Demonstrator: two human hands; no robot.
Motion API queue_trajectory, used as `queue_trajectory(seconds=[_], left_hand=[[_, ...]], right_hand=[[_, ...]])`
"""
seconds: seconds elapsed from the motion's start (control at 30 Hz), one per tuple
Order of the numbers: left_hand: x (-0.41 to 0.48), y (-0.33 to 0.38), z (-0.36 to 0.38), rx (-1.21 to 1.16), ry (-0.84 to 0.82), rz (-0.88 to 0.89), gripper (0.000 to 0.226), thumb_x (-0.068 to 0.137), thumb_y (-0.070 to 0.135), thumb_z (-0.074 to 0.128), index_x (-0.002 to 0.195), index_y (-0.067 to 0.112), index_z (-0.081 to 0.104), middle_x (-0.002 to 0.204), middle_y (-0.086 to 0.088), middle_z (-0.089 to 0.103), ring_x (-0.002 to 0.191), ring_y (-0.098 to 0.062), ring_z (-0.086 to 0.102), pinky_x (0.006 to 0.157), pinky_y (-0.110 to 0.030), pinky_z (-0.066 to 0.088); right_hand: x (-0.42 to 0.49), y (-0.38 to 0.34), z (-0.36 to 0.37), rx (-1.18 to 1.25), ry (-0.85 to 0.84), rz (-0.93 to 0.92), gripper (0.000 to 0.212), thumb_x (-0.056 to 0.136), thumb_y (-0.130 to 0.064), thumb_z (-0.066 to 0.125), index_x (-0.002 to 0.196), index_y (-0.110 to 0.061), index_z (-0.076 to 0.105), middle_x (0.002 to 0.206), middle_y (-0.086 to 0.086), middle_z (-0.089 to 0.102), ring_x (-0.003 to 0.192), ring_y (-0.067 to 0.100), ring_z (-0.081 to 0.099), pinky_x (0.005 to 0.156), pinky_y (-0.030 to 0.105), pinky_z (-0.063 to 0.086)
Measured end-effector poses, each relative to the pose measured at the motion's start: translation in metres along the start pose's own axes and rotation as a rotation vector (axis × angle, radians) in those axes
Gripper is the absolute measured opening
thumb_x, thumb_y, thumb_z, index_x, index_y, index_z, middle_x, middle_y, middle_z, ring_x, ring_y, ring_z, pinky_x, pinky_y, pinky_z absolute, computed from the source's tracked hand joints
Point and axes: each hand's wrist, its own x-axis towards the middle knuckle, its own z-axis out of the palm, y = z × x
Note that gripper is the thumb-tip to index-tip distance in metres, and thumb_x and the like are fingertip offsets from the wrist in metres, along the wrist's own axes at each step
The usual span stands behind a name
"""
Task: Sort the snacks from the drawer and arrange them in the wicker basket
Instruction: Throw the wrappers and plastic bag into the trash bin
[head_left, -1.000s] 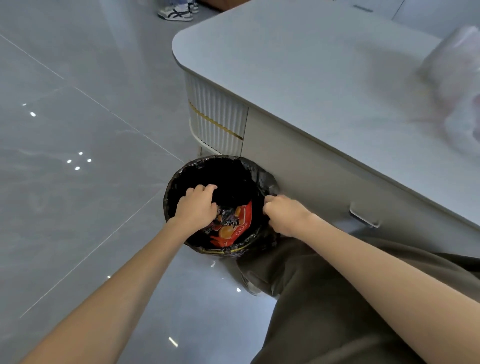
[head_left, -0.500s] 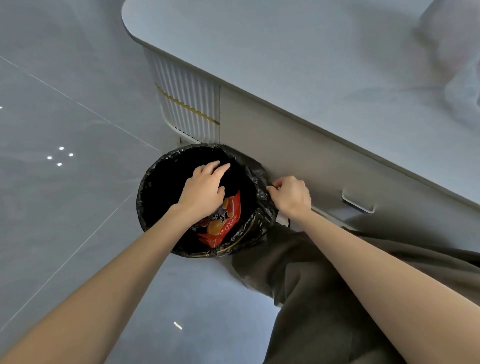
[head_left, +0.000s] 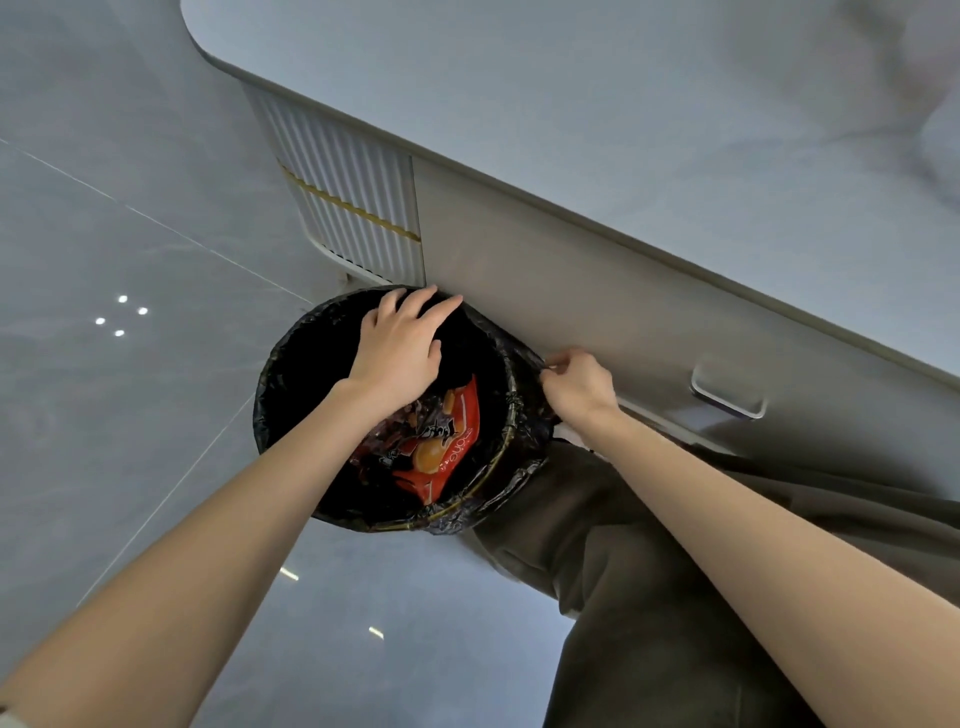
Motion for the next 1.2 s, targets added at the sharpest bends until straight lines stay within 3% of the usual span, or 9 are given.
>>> queue_trajectory(seconds=[0.1,0.17,0.4,0.5,0.6,0.73,0.83,0.93,1.2], left_hand=[[0.005,-0.004,0.0,0.038,0.017,0.002,0.056,0.098,0.019,0.045,0.148,0.034,0.028,0.155,0.0,0.026,0.141,-0.031,0.018,0.113,-0.051,0.017],[0.01,-0.007,0.001,0.077,0.017,0.029,0.055,0.098,0.019,0.045,0.148,0.034,0.029,0.154,-0.002,0.028,0.14,-0.031,0.021,0.114,-0.051,0.016],[0.011,-0.021,0.005,0.134,0.019,0.069,0.061,0.096,0.016,0.047,0.15,0.032,0.025,0.15,-0.008,0.03,0.139,-0.032,0.023,0.115,-0.053,0.018],[0.005,-0.026,0.006,0.146,0.004,0.011,0.064,0.096,0.02,0.048,0.152,0.031,0.018,0.154,-0.007,0.022,0.143,-0.033,0.015,0.115,-0.057,0.016],[0.0,-0.031,0.001,0.129,-0.025,-0.043,0.063,0.097,0.022,0.046,0.152,0.03,0.015,0.157,-0.005,0.017,0.145,-0.031,0.01,0.115,-0.058,0.014],[-0.009,-0.021,-0.014,0.062,-0.043,-0.075,0.059,0.099,0.025,0.043,0.152,0.028,0.016,0.158,-0.004,0.02,0.145,-0.03,0.015,0.116,-0.055,0.016],[-0.02,0.001,-0.035,0.019,0.035,-0.015,0.053,0.1,0.025,0.044,0.15,0.025,0.026,0.145,-0.007,0.043,0.132,-0.028,0.041,0.106,-0.047,0.037],[-0.038,0.028,-0.06,-0.029,0.087,0.041,0.049,0.1,0.026,0.043,0.148,0.025,0.031,0.136,-0.006,0.051,0.121,-0.027,0.05,0.09,-0.041,0.047],[-0.077,0.097,-0.114,-0.099,0.273,0.233,0.042,0.1,0.026,0.045,0.142,0.023,0.043,0.129,-0.004,0.057,0.109,-0.023,0.058,0.074,-0.033,0.048]], right_hand=[[-0.024,-0.007,0.008,0.029,0.129,-0.277,0.028,0.098,-0.025,0.051,0.116,-0.011,0.066,0.115,0.008,0.065,0.098,0.025,0.062,0.085,0.029,0.05],[-0.032,-0.008,0.022,-0.038,0.101,-0.38,0.039,0.095,-0.035,0.056,0.127,-0.013,0.062,0.119,0.007,0.063,0.108,0.024,0.059,0.094,0.034,0.049],[-0.041,-0.008,0.04,-0.343,-0.078,-0.438,0.077,0.097,-0.003,0.047,0.154,-0.011,-0.004,0.134,0.016,0.049,0.102,0.028,0.062,0.085,0.036,0.052],[-0.033,-0.012,0.043,-0.335,-0.166,-0.459,0.078,0.1,-0.008,0.043,0.153,-0.019,-0.013,0.13,0.017,0.047,0.094,0.028,0.062,0.082,0.04,0.053],[-0.025,-0.008,0.031,-0.237,-0.248,-0.41,0.055,0.105,-0.035,0.024,0.155,-0.029,0.0,0.098,0.01,0.056,0.083,0.026,0.058,0.079,0.036,0.042],[-0.025,-0.001,0.004,-0.391,-0.21,-0.388,0.048,0.105,-0.036,0.024,0.149,-0.018,0.033,0.124,0.016,0.06,0.115,0.036,0.056,0.096,0.041,0.043],[-0.039,-0.009,-0.018,-0.464,-0.151,-0.467,0.037,0.104,-0.026,0.034,0.132,-0.011,0.053,0.127,0.015,0.06,0.116,0.035,0.055,0.097,0.042,0.045],[-0.068,-0.022,-0.047,-0.551,-0.135,-0.581,0.034,0.101,-0.021,0.04,0.131,-0.015,0.055,0.128,0.009,0.06,0.116,0.031,0.056,0.095,0.039,0.047],[-0.15,-0.02,-0.142,-0.58,0.117,-0.751,0.033,0.1,-0.02,0.042,0.129,-0.023,0.056,0.127,-0.004,0.06,0.11,0.021,0.059,0.087,0.038,0.05]])
